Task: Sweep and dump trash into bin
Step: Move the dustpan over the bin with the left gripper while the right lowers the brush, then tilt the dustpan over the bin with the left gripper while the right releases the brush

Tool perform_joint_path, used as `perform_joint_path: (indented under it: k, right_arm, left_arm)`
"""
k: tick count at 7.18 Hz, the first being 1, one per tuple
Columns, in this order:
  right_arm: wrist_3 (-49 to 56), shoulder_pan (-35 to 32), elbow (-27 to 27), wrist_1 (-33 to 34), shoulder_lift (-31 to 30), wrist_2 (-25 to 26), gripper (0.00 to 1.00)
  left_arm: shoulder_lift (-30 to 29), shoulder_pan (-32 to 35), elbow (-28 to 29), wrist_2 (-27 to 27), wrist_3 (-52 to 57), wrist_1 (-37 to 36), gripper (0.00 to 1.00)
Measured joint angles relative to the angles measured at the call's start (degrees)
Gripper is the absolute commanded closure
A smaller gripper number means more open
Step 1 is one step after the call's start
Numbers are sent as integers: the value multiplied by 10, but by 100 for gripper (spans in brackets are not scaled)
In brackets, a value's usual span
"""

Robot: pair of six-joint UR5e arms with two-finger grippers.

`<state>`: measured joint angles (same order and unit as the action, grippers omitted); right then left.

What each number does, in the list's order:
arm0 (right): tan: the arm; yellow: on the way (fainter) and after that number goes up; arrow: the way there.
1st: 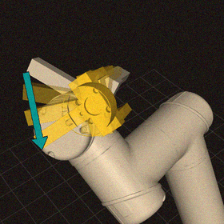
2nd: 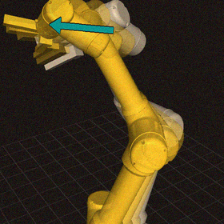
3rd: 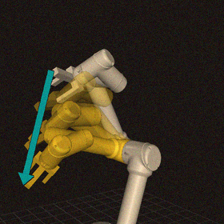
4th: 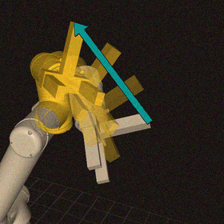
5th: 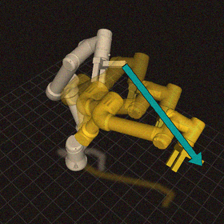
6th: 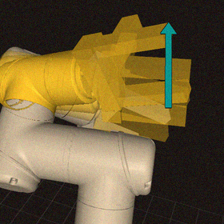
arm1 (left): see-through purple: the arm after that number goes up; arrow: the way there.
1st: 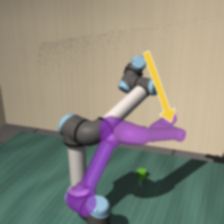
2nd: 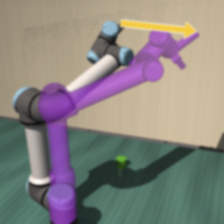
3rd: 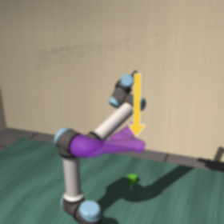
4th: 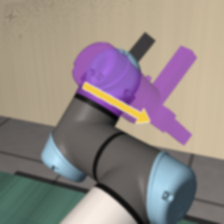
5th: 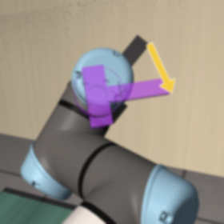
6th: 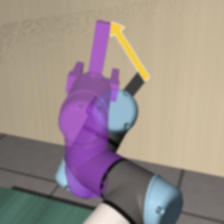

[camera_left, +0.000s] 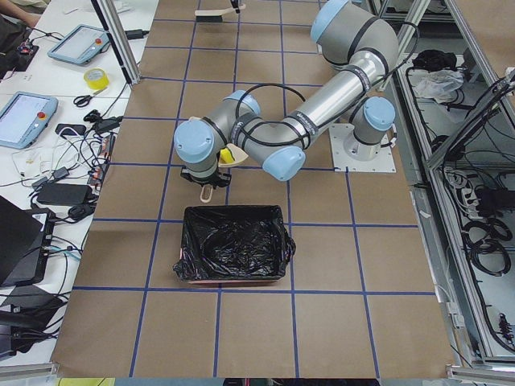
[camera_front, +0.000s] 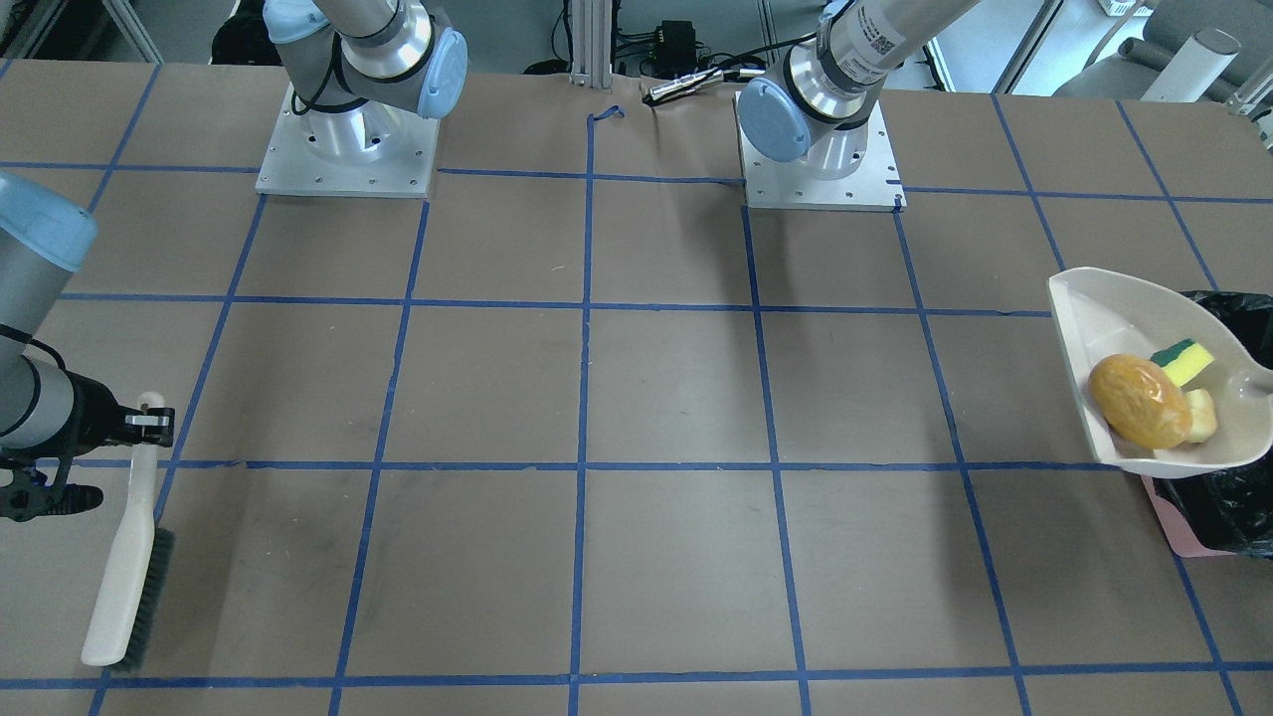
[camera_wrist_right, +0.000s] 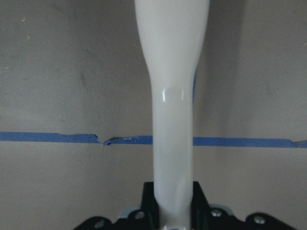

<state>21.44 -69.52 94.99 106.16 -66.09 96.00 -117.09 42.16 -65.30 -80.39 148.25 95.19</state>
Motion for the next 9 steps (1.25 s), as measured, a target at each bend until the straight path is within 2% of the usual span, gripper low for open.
perform_joint_path:
  k: [5,6,7,9]
  right_arm:
    - [-21,1,20,4,-1,1,100]
    - [-21,1,21,4,0,5,57]
    - [-20,1,22,5,1,13,46]
    - [-21,1,24,6,5,21,43]
  left_arm:
    - [-62,-67,101,-58,188,-8,100]
    - [-81,-77,120,-61,224,-23,100]
    - [-101,-91,134,-62,251,-40,100]
    - [-131,-104,160,-63,299,-84,100]
